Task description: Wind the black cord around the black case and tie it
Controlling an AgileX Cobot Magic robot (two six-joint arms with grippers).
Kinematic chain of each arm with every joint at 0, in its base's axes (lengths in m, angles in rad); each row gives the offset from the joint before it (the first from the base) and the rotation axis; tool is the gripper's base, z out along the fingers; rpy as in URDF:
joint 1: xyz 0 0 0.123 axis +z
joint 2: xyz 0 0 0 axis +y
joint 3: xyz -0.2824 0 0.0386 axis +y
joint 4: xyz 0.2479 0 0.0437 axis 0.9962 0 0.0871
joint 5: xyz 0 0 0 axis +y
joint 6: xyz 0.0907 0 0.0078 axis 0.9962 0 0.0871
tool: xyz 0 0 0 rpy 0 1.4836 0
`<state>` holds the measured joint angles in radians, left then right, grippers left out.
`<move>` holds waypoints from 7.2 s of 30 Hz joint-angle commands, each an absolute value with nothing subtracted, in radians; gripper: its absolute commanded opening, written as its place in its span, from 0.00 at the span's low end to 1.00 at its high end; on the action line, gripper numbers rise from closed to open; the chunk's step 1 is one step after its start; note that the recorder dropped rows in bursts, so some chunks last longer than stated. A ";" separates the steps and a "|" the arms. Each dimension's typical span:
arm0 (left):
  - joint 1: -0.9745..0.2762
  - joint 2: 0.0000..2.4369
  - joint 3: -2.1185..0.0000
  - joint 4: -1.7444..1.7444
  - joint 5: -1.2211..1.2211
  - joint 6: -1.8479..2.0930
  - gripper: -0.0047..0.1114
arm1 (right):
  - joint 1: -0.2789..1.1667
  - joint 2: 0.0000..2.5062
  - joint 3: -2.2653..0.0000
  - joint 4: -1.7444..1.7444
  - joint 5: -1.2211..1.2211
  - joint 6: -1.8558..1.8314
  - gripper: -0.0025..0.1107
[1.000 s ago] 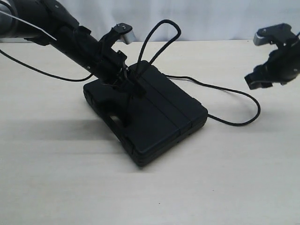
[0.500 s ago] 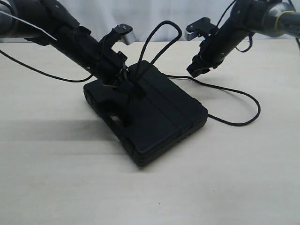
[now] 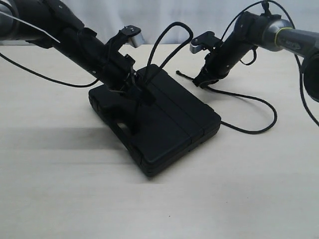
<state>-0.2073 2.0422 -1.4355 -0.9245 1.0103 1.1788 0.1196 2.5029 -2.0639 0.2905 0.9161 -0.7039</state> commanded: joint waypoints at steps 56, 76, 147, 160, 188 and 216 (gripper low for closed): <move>-0.204 2.035 -1.453 -0.902 1.221 1.279 0.26 | 0.055 1.775 -1.243 1.320 1.180 -2.048 0.06; -0.047 1.921 -1.563 -0.958 1.221 1.152 0.53 | 0.055 1.775 -1.243 1.320 1.145 -1.936 0.06; -0.163 1.786 -1.685 -1.103 0.893 0.959 0.04 | -0.004 1.632 -1.344 1.195 0.907 -1.492 0.63; -0.236 1.788 -1.693 -1.172 0.979 1.019 0.04 | 0.179 1.609 -1.344 1.138 0.731 -1.592 0.49; -0.244 1.788 -1.656 -0.168 1.184 0.360 0.45 | 0.021 1.638 -1.348 0.924 0.621 -1.204 0.06; -0.244 1.788 -1.008 -0.591 0.550 -0.041 0.45 | -0.098 1.794 -1.348 0.583 0.557 -0.829 0.06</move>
